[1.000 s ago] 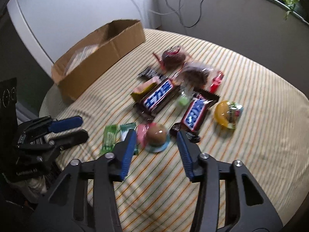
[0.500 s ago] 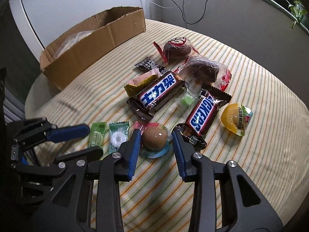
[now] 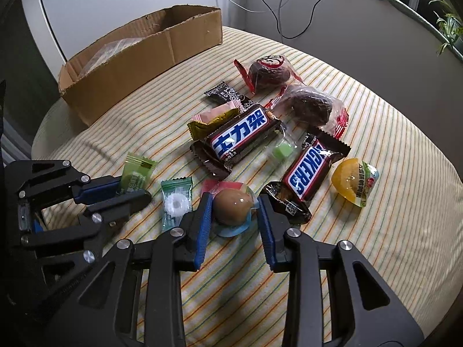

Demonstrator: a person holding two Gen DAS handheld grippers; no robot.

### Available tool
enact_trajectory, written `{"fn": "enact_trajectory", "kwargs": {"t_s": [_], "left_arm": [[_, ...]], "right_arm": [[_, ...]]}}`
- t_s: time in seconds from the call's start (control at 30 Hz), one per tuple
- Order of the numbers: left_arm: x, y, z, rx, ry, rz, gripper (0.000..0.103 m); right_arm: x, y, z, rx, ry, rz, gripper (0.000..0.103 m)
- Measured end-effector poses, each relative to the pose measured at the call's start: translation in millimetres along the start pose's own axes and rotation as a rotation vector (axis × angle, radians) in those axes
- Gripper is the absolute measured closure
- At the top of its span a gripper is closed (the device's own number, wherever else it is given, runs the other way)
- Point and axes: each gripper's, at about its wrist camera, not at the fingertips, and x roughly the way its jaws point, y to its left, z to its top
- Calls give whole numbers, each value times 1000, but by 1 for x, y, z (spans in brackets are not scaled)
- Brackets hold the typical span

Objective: Organize snacks
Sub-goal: 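Grasp the green mint pack with the left tool while the right tool grasps the chocolate egg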

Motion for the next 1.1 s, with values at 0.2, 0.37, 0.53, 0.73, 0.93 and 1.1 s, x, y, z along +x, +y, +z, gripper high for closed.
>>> {"fn": "enact_trajectory", "kwargs": {"t_s": [0.2, 0.37, 0.53, 0.73, 0.93, 1.1], "left_arm": [[-2, 17, 1, -95, 4, -76, 97], [-3, 19, 0, -119, 2, -92, 98], [-6, 23, 0, -141, -7, -97, 98], [-14, 33, 3, -166, -31, -92, 98], [-27, 43, 12, -171, -74, -86, 98], [-12, 40, 7, -144, -15, -104, 98]], "right_arm": [[-1, 0, -1, 4, -4, 2, 71], [-4, -2, -2, 17, -15, 9, 71], [-8, -3, -3, 27, -27, 19, 71], [-16, -3, 0, 33, -47, 24, 72], [-27, 0, 11, 27, -77, 22, 72], [-24, 1, 13, 31, -72, 22, 72]]}}
